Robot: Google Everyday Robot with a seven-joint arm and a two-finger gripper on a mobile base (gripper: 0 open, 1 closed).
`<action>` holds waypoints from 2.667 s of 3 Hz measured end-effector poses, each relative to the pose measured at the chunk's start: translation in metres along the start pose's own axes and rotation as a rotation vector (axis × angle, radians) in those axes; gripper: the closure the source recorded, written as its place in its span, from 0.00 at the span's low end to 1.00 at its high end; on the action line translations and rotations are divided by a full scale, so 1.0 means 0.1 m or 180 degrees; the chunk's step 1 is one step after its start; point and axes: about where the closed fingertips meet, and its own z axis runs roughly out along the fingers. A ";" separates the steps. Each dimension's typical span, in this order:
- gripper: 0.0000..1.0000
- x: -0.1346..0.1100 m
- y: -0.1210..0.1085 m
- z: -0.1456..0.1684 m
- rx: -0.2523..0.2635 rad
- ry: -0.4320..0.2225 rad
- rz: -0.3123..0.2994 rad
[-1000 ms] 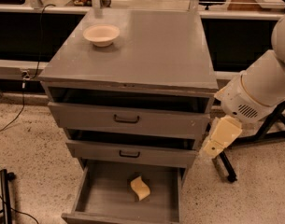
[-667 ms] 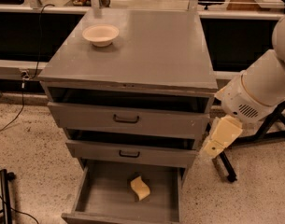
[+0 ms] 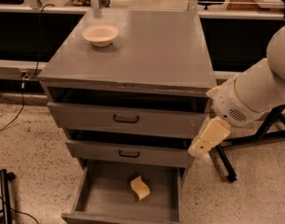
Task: Pick sponge from bottom drawer and place on counter
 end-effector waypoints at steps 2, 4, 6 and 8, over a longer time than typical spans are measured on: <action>0.00 0.01 0.04 0.13 0.0081 -0.0120 -0.0009; 0.00 -0.04 0.64 0.75 -0.0003 -0.0661 -0.0092; 0.00 -0.11 0.78 1.15 -0.0124 -0.0733 -0.0248; 0.00 0.08 1.24 2.43 -0.0385 -0.1082 -0.0381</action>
Offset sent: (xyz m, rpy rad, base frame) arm 0.0063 0.0276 -0.0591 0.1370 -0.1997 -0.0296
